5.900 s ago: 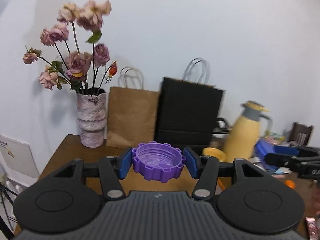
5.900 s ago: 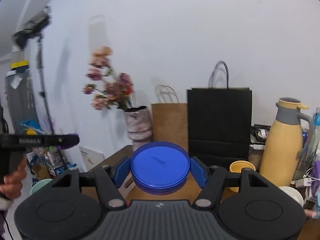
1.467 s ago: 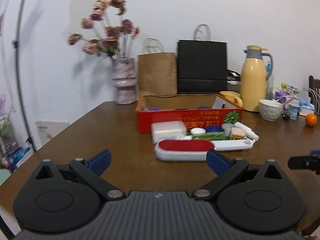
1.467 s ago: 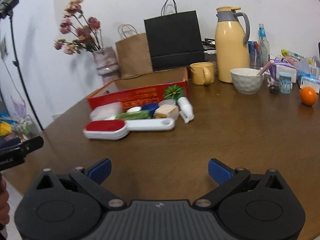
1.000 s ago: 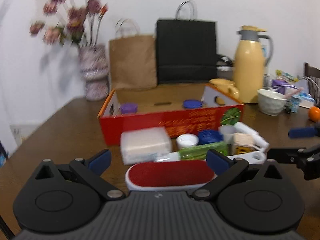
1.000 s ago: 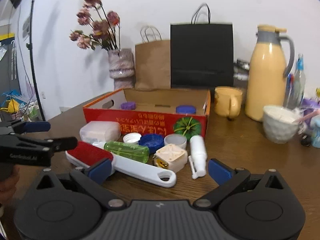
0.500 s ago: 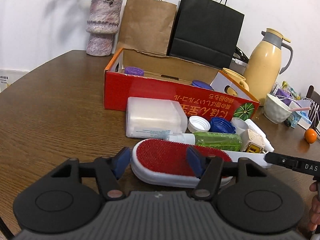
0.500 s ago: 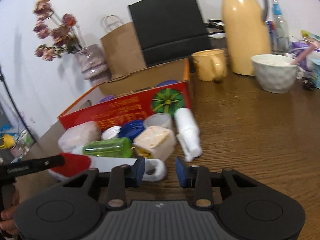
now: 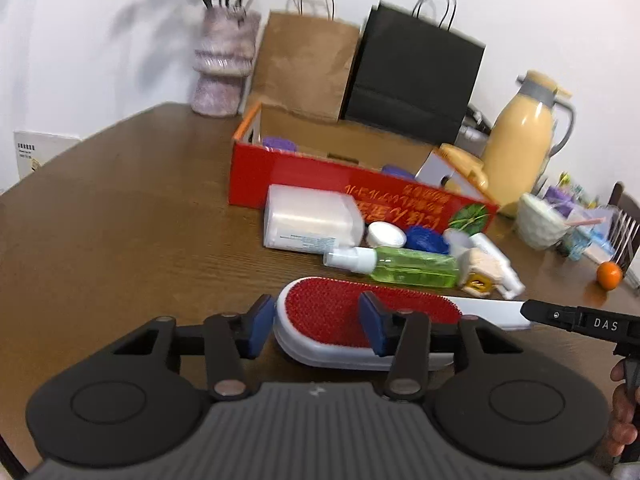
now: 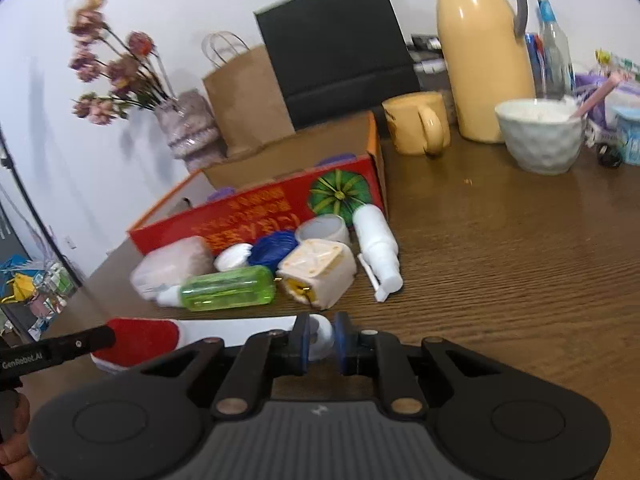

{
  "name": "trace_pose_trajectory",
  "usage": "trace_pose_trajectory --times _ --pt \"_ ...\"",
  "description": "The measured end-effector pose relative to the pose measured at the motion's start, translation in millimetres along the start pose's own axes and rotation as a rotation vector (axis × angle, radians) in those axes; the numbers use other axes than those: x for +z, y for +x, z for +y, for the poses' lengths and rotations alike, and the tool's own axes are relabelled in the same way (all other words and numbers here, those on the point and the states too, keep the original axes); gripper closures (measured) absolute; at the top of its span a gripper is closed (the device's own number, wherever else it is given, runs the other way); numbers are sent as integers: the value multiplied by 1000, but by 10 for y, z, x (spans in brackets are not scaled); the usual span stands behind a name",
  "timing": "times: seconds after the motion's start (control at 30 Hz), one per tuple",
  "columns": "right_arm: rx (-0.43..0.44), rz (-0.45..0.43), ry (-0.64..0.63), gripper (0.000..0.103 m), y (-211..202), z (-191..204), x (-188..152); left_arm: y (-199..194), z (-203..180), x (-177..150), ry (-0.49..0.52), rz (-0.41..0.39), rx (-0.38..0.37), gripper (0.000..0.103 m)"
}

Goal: Organize rigid objects
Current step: 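Grasp the red-and-white lint brush with the left tool, then lower the lint brush into the cardboard box and open the left tool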

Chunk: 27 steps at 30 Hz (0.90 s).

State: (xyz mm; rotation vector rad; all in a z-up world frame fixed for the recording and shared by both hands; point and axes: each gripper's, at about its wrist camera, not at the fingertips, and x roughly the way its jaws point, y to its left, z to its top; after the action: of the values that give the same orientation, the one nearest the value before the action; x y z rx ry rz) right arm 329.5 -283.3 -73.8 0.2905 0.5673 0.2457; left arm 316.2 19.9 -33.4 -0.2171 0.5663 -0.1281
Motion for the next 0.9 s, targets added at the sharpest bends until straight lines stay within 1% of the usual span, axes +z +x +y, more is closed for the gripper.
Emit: trace_pose_trajectory --times 0.1,0.17,0.23,0.33,0.47,0.57,0.63,0.73,0.8,0.9 --pt "5 -38 -1 89 -351 91 -106 -413 -101 -146 -7 -58 3 57" --pt "-12 -64 -12 89 -577 157 -205 -653 -140 -233 -12 -79 -6 59" --pt "-2 -83 4 89 -761 172 -265 -819 -156 -285 -16 -86 -13 59" --pt "11 -104 16 89 -920 185 -280 -950 -160 -296 -22 -89 -25 59" --pt "-5 -146 5 89 -1012 230 -190 -993 -217 -189 -4 -135 -39 59" --pt "1 -185 -3 89 -980 257 41 -935 -238 40 -3 -173 -44 59" --pt "-6 -206 -26 89 -884 300 277 -861 -255 255 1 -211 -45 60" --pt "-10 -237 -50 89 -700 376 669 -689 -279 674 13 -268 -37 61" --pt "-14 -259 -61 89 -545 422 986 -506 -265 999 4 -276 -44 61" --pt "-9 -270 -67 89 -311 465 1381 -188 -199 1377 -34 -252 -56 61"
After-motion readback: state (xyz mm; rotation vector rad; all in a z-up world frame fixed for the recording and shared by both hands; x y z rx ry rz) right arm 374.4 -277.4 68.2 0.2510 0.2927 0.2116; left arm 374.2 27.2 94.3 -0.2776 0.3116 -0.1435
